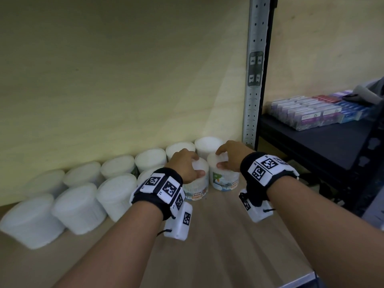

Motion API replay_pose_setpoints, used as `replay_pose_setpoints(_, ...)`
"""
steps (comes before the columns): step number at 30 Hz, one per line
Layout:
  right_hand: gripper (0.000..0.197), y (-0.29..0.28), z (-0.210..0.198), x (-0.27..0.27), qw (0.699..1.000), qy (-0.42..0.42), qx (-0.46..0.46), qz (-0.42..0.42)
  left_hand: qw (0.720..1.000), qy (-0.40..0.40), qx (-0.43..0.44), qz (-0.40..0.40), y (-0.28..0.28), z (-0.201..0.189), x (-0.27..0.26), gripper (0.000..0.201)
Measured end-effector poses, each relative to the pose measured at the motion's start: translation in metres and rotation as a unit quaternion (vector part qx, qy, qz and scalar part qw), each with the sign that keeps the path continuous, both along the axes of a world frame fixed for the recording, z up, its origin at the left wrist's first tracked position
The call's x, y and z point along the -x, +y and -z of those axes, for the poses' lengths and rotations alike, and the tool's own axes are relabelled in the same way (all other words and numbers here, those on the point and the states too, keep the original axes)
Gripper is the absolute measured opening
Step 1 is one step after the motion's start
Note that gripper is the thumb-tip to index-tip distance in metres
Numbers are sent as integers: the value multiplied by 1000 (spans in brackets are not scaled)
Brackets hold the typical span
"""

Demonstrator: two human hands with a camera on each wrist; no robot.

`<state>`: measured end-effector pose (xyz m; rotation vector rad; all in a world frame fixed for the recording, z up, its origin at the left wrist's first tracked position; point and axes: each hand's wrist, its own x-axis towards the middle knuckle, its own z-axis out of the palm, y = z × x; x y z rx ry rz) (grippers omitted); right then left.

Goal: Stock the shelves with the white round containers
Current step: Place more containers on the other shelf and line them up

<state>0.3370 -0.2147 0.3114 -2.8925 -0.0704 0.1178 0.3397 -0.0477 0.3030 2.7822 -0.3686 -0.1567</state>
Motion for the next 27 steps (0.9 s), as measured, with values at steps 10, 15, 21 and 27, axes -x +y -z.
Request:
replay_pose_setpoints(10,54,9,-2,0,999,-10,38,19,1000,-4,-1,-14,-1,3,-1,60)
replay_pose_setpoints(15,55,9,-3,7,999,-5,48,15,1000,-10,-14,-17,-5,3,7,60)
replay_pose_setpoints(21,54,-3,-4,38,998,-7,59,7,1000,1,0,-7,-10,5,38,61)
replay_pose_setpoints(27,54,-15,-4,83,999,33,17,33,999,-12,-9,30,-17,4,85,60)
